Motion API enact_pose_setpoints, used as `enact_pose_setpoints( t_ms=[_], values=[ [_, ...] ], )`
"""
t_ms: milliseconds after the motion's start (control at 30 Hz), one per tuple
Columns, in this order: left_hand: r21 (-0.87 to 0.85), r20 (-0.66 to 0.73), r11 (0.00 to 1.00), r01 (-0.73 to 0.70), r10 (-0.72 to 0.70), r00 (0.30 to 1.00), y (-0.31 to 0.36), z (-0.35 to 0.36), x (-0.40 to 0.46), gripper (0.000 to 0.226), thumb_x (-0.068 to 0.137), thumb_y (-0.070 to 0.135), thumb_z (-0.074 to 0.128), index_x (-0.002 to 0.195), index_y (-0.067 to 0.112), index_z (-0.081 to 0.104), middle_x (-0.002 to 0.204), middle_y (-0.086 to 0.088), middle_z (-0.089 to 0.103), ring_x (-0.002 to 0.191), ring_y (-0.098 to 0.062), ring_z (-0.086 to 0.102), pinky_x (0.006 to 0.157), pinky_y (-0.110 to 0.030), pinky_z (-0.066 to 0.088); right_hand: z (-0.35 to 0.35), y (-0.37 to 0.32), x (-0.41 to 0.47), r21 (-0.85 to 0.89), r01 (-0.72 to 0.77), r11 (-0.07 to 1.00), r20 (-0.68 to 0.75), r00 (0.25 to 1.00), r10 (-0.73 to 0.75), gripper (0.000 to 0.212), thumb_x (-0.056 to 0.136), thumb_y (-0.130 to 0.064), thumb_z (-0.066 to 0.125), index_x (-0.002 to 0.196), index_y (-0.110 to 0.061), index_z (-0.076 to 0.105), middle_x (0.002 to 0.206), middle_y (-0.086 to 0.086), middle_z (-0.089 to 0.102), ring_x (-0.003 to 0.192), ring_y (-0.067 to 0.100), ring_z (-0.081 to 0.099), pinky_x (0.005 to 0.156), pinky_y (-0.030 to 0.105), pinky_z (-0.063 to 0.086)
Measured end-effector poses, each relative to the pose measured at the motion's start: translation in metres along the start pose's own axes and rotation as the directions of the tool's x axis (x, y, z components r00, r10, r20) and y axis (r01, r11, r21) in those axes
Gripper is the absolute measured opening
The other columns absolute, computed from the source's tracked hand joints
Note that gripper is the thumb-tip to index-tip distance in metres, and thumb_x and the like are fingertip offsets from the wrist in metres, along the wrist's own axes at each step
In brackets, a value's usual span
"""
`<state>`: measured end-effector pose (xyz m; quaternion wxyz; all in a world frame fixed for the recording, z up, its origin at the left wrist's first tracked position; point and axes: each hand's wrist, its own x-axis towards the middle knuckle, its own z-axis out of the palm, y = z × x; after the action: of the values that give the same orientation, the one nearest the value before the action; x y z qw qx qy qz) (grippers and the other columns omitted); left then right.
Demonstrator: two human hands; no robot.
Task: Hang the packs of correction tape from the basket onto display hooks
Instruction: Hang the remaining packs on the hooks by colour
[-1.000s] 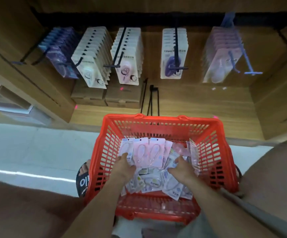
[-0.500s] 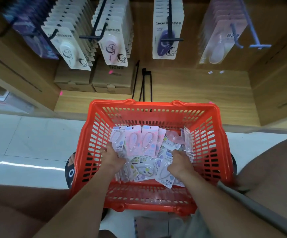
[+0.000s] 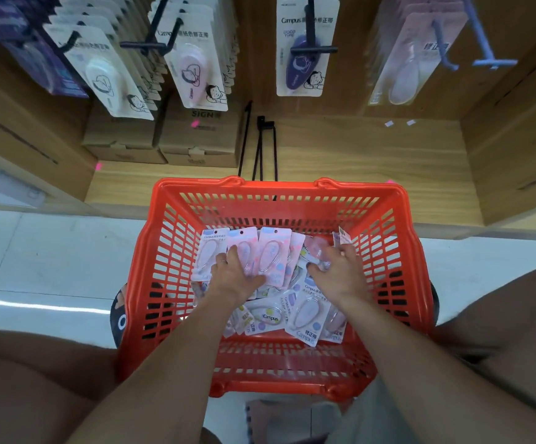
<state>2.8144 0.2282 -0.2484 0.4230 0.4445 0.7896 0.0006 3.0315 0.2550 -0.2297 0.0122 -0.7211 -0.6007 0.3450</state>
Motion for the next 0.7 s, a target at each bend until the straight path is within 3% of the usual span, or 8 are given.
enact_pose_setpoints(
  t_ms=[100, 267, 500, 600, 700],
  values=[
    [-0.006, 0.021, 0.999, 0.033, -0.033, 0.999, 0.006, 0.008, 0.008, 0.101, 0.087, 0.05, 0.077, 0.16, 0.017, 0.017, 0.155, -0.018, 0.019, 0.147, -0.039, 0.027, 0.116, -0.05, 0.039, 0.004, -0.001, 0.004, 0.013, -0.034, 0.999, 0.074, 0.997, 0.033, 0.046, 0.099, -0.046, 0.056, 0.141, -0.027, 0.058, 0.14, 0.005, 0.054, 0.13, 0.035, 0.044, 0.104, 0.038, 0.037],
    [0.01, -0.025, 1.0, -0.004, 0.004, 1.0, 0.014, 0.017, 0.014, 0.08, 0.084, 0.049, 0.08, 0.141, 0.015, 0.036, 0.149, -0.015, 0.025, 0.135, -0.041, 0.038, 0.108, -0.053, 0.045, 0.012, -0.002, 0.005, 0.126, -0.094, 0.988, 0.088, 0.993, 0.083, 0.024, 0.101, -0.046, 0.056, 0.104, -0.024, 0.064, 0.111, 0.004, 0.063, 0.116, 0.035, 0.056, 0.094, 0.036, 0.045],
    [-0.033, -0.031, 0.999, -0.018, 0.017, 0.999, 0.014, 0.021, 0.017, 0.059, 0.084, 0.047, 0.08, 0.121, 0.017, 0.044, 0.138, -0.01, 0.035, 0.125, -0.035, 0.047, 0.1, -0.048, 0.049, 0.016, -0.01, 0.017, 0.273, -0.314, 0.909, 0.03, 0.947, 0.318, 0.056, 0.091, -0.034, 0.078, 0.13, -0.006, 0.049, 0.134, 0.02, 0.047, 0.12, 0.042, 0.056, 0.088, 0.039, 0.051],
    [-0.087, -0.069, 0.996, -0.014, 0.008, 0.998, 0.013, 0.021, 0.017, 0.078, 0.082, 0.053, 0.08, 0.136, 0.016, 0.038, 0.141, -0.01, 0.037, 0.131, -0.034, 0.045, 0.105, -0.051, 0.047, 0.015, -0.015, 0.021, 0.29, -0.379, 0.879, 0.057, 0.923, 0.38, 0.069, 0.084, -0.028, 0.085, 0.136, -0.004, 0.045, 0.136, 0.02, 0.047, 0.12, 0.042, 0.058, 0.083, 0.037, 0.048],
    [-0.192, -0.096, 0.979, 0.065, -0.085, 0.992, 0.015, 0.019, 0.021, 0.086, 0.088, 0.046, 0.078, 0.149, 0.005, 0.032, 0.148, -0.016, 0.039, 0.137, -0.036, 0.046, 0.111, -0.051, 0.044, 0.012, -0.018, 0.025, 0.382, -0.423, 0.822, 0.108, 0.904, 0.415, 0.061, 0.084, -0.016, 0.081, 0.135, -0.003, 0.05, 0.128, 0.018, 0.061, 0.113, 0.038, 0.064, 0.079, 0.035, 0.049]
  ],
)
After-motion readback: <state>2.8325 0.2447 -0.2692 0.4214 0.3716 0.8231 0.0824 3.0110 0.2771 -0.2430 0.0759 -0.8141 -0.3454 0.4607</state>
